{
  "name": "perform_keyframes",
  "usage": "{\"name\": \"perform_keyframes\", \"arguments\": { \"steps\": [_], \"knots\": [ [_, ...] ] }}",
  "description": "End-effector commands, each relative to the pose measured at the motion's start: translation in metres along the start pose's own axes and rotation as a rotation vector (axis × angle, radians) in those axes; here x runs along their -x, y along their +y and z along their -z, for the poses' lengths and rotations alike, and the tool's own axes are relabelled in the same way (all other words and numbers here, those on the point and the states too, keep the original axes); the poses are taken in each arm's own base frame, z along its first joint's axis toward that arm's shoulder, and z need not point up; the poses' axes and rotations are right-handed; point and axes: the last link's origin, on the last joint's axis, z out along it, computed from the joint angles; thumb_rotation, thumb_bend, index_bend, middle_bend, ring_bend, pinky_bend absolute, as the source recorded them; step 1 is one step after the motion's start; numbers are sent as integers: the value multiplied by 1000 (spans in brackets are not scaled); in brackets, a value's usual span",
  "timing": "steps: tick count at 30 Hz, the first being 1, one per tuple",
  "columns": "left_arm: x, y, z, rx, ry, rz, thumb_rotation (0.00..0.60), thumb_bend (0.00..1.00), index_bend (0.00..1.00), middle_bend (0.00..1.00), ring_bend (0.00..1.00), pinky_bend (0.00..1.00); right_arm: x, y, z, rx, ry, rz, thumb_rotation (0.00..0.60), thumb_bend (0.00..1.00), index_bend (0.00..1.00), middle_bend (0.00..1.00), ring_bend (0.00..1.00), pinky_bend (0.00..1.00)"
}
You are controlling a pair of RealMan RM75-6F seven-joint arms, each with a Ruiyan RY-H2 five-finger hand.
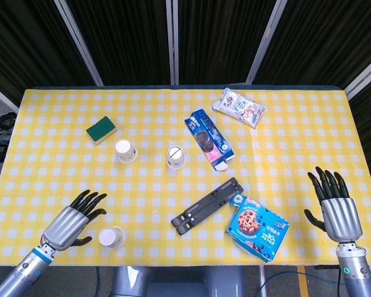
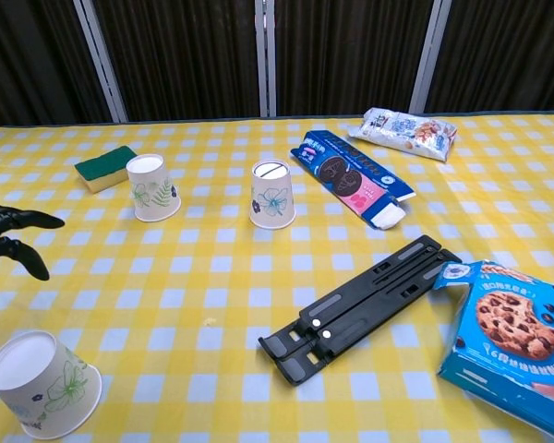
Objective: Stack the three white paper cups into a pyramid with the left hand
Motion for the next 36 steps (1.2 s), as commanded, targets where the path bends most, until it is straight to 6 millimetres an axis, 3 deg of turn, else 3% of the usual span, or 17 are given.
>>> {"name": "perform_keyframes", "arguments": {
  "steps": [1,8,14,24,36],
  "knots": [
    [4,8,-3,24,-21,-8,600,169,229,0,0,0,0,0,0,1,-1,0,600,120,86,0,0,0],
    [7,20,-9,53,-45,-7,600,186,231,0,0,0,-2,1,0,5,6,-7,600,119,86,0,0,0],
    [9,25,-11,65,-66,-9,600,310,315,0,0,0,-4,2,0,5,9,-12,600,120,86,0,0,0],
    [12,24,-13,59,-92,-11,600,354,405,0,0,0,-4,2,1,5,11,-13,600,119,86,0,0,0],
    [-15,17,-21,45,14,9,600,353,414,0,0,0,-4,2,0,5,9,-12,600,119,87,0,0,0]
  ]
}}
